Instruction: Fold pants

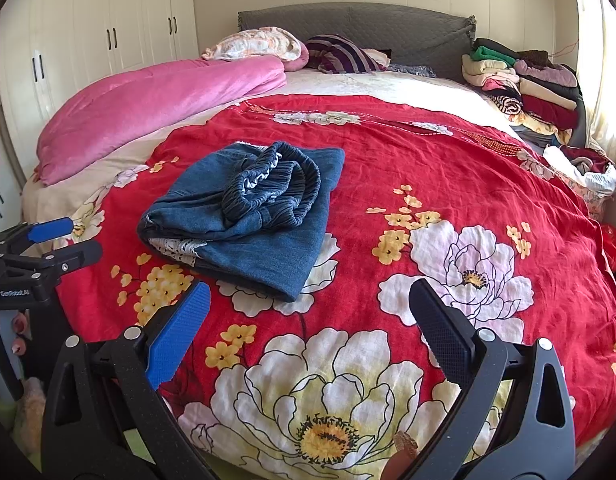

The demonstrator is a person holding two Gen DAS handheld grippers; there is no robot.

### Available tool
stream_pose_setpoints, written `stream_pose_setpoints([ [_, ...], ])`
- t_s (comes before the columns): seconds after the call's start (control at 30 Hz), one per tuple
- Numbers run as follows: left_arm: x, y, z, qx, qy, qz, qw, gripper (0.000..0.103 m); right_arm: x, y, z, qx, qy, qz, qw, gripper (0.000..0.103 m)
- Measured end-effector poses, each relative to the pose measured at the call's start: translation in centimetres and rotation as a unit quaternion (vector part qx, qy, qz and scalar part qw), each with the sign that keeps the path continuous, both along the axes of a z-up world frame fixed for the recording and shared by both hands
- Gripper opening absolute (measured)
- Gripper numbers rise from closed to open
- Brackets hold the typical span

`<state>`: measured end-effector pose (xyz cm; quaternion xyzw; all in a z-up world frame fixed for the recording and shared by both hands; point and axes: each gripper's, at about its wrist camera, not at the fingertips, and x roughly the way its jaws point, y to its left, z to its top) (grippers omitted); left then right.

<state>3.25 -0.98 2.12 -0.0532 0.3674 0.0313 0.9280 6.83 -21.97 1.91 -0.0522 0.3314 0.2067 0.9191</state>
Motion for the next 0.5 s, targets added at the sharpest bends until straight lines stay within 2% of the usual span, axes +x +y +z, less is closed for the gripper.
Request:
stream_pose_setpoints([
  [0.27, -0.04, 0.09, -0.28, -0.002, 0.006, -0.004, 1.0, 0.099, 0.0, -0.26, -0.24, 0.001, 0.002, -0.002, 1.0, 0.094],
  [0.5, 0.18, -0.08, -0.44, 0.014, 0.014, 0.002, 0.9998, 0.099, 0.06, -0.59, -0.35, -0.001, 0.002, -0.008, 1.0, 0.094],
])
